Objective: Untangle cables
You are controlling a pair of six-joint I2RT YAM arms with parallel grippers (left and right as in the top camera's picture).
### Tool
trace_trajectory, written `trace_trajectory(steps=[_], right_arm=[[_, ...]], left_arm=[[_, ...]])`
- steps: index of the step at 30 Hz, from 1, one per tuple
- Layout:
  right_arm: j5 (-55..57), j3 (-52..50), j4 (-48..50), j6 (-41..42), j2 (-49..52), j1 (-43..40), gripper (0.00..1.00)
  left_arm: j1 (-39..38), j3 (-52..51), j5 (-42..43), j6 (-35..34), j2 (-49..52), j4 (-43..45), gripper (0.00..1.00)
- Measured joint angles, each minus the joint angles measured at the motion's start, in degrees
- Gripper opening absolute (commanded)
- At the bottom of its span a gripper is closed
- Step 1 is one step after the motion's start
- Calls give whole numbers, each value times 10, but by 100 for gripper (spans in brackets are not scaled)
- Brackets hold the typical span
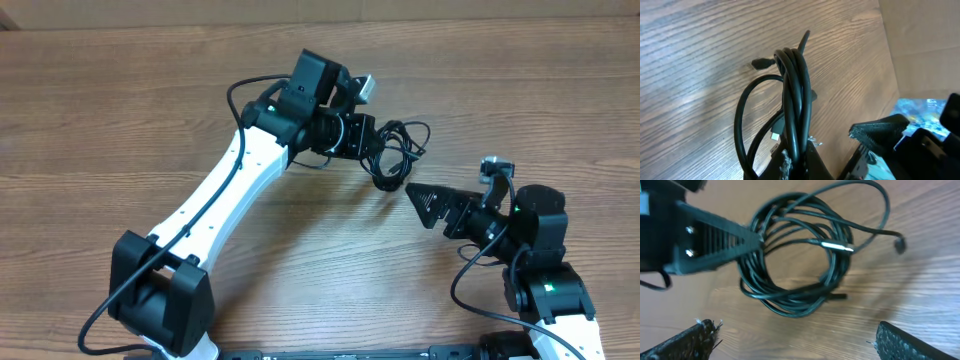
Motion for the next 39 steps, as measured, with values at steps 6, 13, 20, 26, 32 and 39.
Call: trace_trajectory(steps=[6, 13, 20, 26, 32, 39], right_arm=[[-12, 0, 52, 90, 0, 0, 100], [-13, 0, 75, 181, 0, 0, 100], [-16, 0, 90, 248, 0, 0, 100], [-25, 0, 95, 268, 0, 0, 100], [-26, 0, 95, 273, 0, 0, 100], [-26, 0, 95, 273, 0, 0, 100]], left_arm=[[-7, 0, -53, -3, -31, 10, 4], [-13, 0, -120, -15, -95, 11, 4], [-45, 0, -213, -41, -123, 9, 4], [-92, 0, -312, -77, -123, 9, 4], [-127, 0, -392, -93, -123, 9, 4], [-129, 0, -420, -108, -123, 9, 4]])
